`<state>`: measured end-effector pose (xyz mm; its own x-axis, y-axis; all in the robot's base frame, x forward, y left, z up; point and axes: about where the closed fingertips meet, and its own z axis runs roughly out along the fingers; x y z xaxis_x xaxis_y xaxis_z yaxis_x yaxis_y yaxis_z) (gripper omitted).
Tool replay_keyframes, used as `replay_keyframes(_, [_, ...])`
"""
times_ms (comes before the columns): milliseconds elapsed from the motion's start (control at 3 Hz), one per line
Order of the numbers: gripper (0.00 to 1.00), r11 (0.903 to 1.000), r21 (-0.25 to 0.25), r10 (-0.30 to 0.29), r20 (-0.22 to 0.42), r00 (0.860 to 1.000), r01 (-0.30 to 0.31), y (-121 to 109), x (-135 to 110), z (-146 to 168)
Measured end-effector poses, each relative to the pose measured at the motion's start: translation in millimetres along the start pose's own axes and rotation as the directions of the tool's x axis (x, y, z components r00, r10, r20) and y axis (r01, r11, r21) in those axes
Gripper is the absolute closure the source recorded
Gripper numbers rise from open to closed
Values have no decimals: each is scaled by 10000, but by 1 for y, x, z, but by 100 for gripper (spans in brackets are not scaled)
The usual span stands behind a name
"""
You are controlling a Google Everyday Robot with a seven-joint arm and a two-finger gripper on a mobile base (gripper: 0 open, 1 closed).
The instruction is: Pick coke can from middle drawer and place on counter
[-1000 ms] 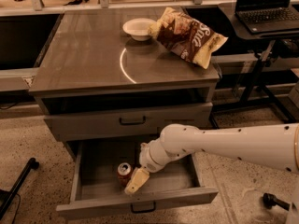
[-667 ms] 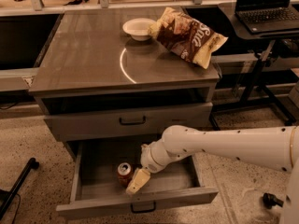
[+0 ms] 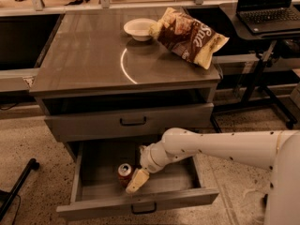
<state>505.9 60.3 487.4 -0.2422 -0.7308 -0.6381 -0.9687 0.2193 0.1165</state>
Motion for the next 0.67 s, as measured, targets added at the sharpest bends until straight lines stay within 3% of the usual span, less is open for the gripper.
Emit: replay_keyframes(667, [0, 9996, -187, -229, 22, 9997, 229, -22, 6, 36])
